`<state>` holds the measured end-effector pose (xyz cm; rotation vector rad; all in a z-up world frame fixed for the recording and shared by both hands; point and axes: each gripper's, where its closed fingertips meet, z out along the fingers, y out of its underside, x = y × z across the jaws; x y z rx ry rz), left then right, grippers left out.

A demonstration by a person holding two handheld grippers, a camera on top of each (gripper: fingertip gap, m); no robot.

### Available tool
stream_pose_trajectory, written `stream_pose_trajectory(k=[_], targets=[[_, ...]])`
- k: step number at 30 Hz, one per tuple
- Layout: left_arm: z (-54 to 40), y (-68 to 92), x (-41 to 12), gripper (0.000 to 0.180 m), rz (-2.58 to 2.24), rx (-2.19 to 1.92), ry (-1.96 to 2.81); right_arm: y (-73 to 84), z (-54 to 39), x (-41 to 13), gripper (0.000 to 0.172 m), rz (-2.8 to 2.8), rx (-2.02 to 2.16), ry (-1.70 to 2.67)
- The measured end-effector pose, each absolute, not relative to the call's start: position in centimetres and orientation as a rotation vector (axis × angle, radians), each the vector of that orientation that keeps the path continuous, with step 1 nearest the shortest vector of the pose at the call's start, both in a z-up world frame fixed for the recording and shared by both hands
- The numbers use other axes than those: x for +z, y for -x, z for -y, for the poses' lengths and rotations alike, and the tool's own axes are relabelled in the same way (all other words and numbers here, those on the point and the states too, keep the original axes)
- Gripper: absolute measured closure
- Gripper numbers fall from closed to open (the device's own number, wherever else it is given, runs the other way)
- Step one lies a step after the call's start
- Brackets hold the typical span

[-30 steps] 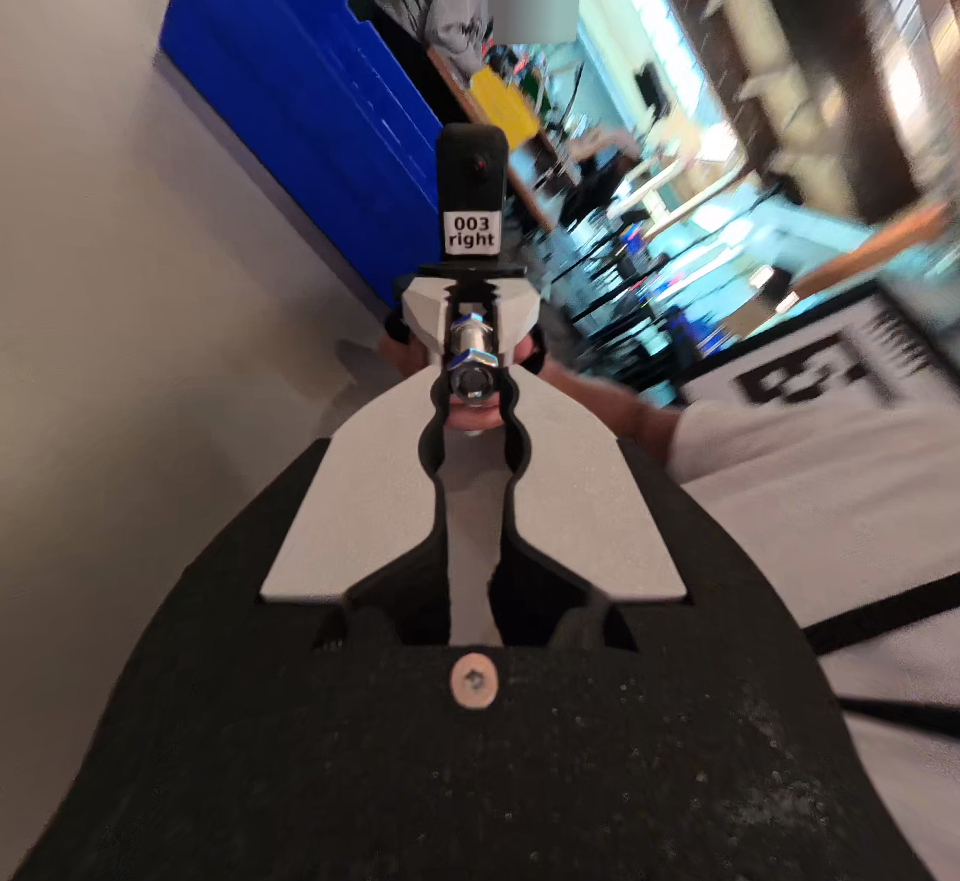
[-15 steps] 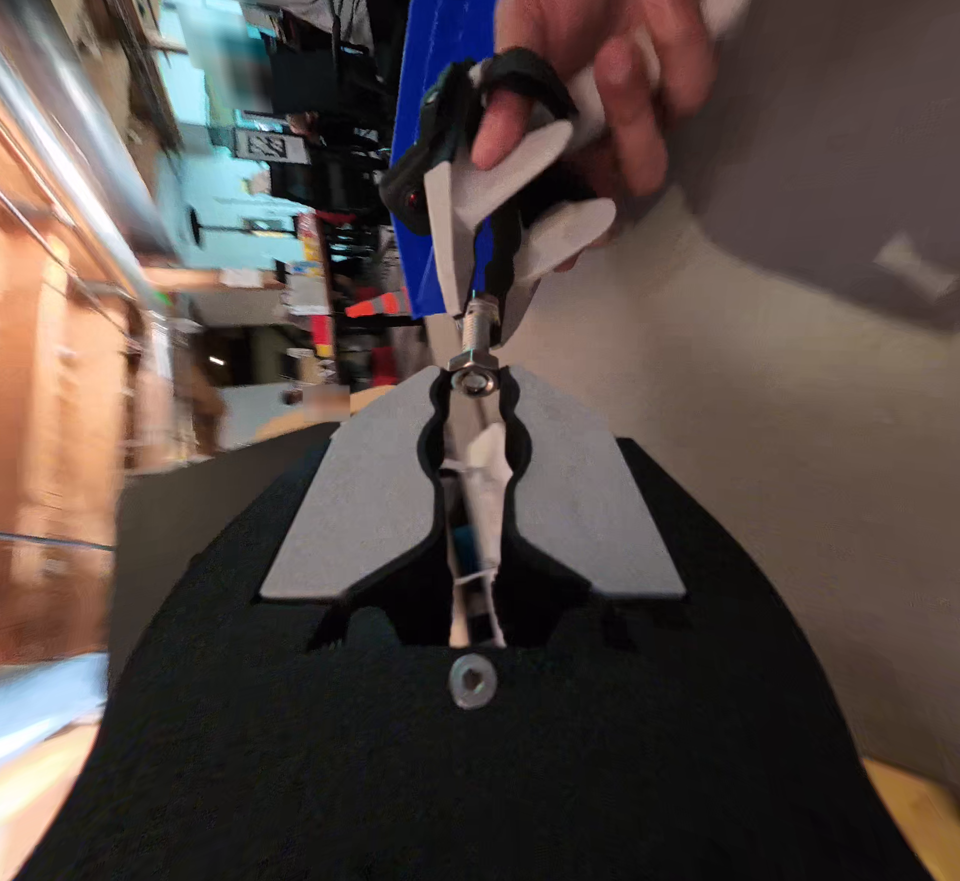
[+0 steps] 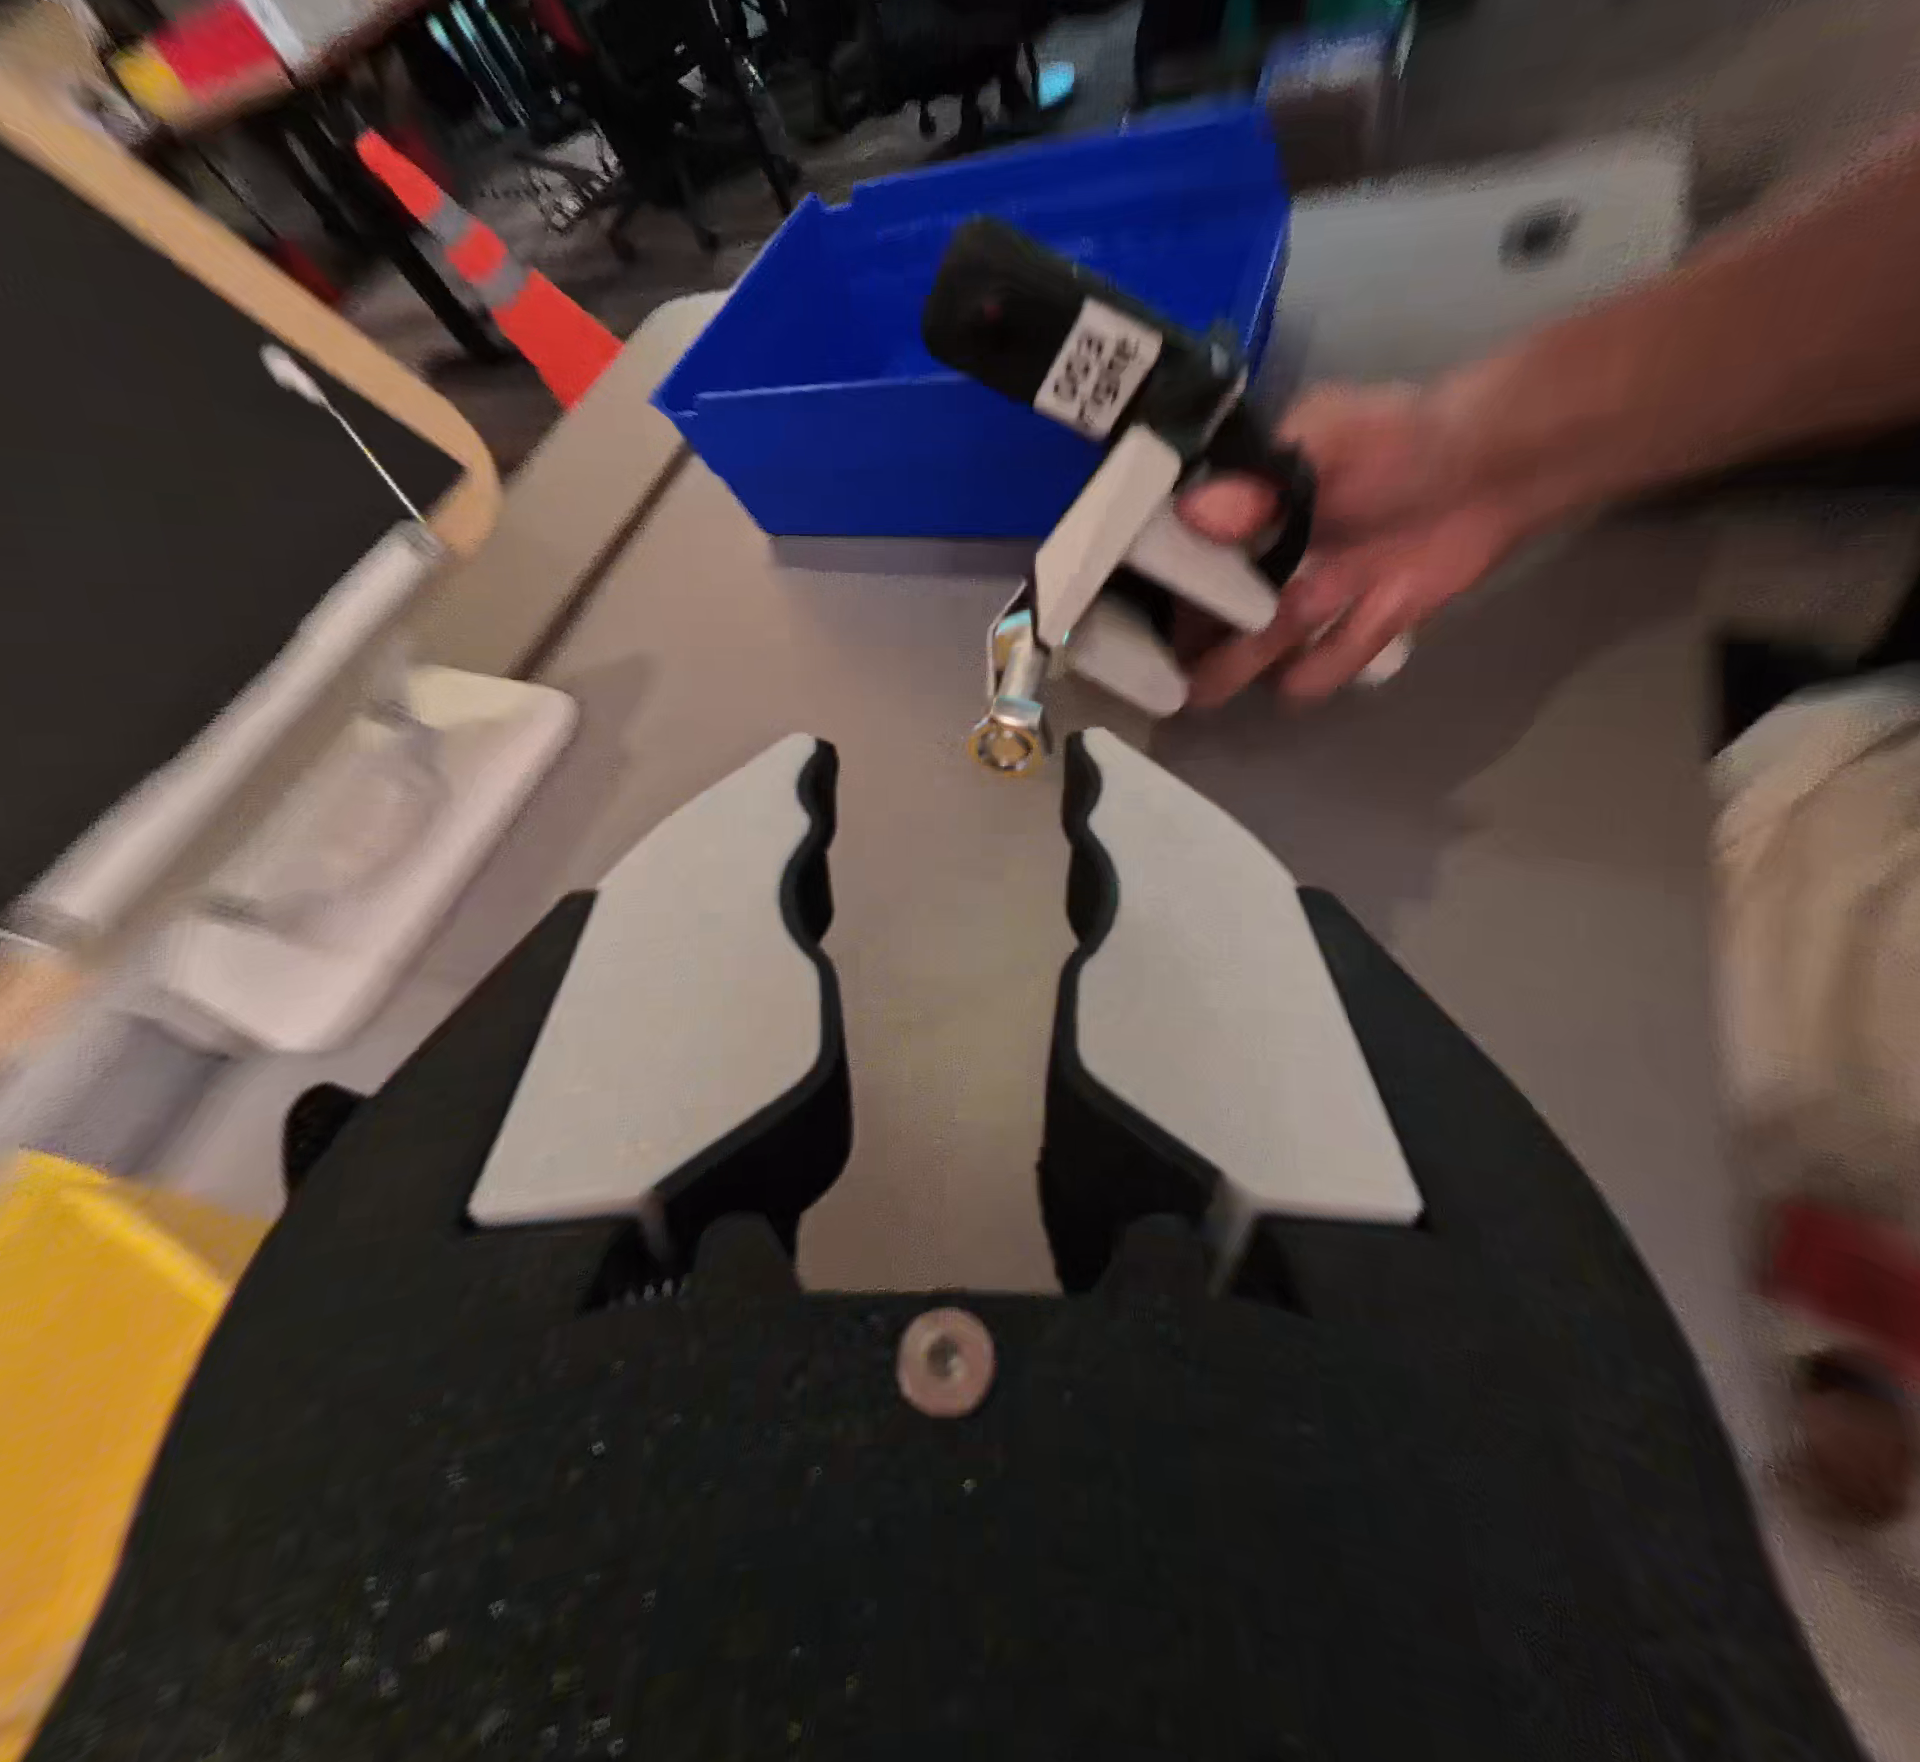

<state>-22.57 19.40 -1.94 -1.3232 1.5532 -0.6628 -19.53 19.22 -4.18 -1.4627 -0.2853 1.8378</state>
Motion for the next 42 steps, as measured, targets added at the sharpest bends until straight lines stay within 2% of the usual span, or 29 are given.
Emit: stream_pose_trajectory(k=[2, 4, 9, 12, 21, 42], targets=[[-19.6, 23.0, -1.2, 0.151, -1.361, -0.947, 1.516, 19.6, -19.3, -4.3, 0.155, 0.29, 1.825, 1.469], [-19.3, 23.3, -1.1, 0.147, -1.221, -1.227, 1.673, 19.5, -19.4, -4.3, 0.155, 0.286, 1.813, 1.473], [-18.4, 22.7, -2.9, 0.153, -0.763, -1.863, 2.029, 19.7, -19.3, -4.5, 0.155, 0.3, 1.797, 1.483], [-18.5, 22.2, -4.0, 0.152, -0.616, -2.028, 2.065, 19.8, -19.2, -4.6, 0.155, 0.302, 1.802, 1.488], [-19.1, 21.3, -4.2, 0.162, -0.535, -2.069, 2.022, 19.8, -19.4, -4.7, 0.155, 0.296, 1.783, 1.501], [-19.1, 20.8, -5.3, 0.164, -0.766, -1.79, 2.063, 19.8, -19.7, -5.3, 0.155, 0.287, 1.744, 1.545]])
